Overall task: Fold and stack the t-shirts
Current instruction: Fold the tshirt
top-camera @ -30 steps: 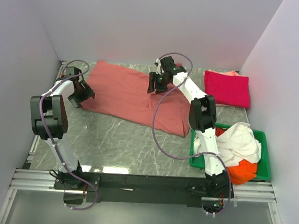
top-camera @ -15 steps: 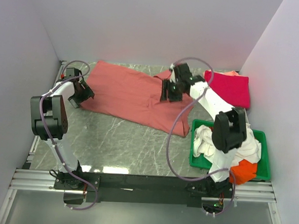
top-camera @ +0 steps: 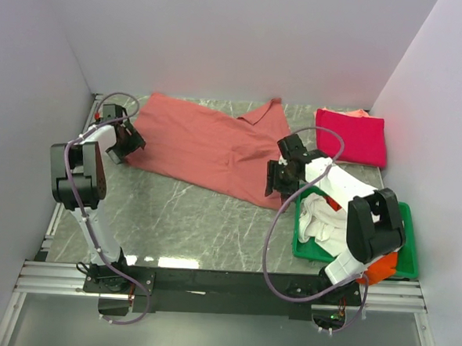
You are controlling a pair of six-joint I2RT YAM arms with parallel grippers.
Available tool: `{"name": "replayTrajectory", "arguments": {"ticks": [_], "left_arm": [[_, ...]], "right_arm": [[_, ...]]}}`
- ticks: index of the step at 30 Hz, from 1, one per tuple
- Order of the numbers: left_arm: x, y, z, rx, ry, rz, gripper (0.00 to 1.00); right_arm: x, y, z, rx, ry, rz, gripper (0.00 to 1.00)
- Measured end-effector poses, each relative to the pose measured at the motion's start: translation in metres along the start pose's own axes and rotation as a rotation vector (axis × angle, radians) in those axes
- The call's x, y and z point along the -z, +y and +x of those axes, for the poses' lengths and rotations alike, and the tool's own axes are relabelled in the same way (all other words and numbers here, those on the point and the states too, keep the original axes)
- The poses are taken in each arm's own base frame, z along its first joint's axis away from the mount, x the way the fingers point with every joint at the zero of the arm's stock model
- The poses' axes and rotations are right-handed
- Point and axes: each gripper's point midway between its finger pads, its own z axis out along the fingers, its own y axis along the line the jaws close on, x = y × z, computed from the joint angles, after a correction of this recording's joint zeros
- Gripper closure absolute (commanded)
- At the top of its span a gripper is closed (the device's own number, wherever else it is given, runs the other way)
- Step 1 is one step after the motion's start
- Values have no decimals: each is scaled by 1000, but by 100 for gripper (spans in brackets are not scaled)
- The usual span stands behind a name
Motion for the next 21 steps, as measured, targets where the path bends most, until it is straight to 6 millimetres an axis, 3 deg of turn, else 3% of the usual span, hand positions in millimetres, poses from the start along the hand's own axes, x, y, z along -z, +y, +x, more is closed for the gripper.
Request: {"name": "replayTrajectory", "arguments": {"ticks": [5, 12, 21], "left_arm": [[-3, 6, -11, 12, -24, 1, 19], [-6, 20, -24, 6, -54, -3, 19], [-6, 21, -26, -13, -52, 10, 18]], "right_arm": [[5, -6, 9, -30, -12, 16, 37], [-4, -12, 30, -60, 35, 19, 41], [-9, 11, 37, -73, 42, -65, 49]]}}
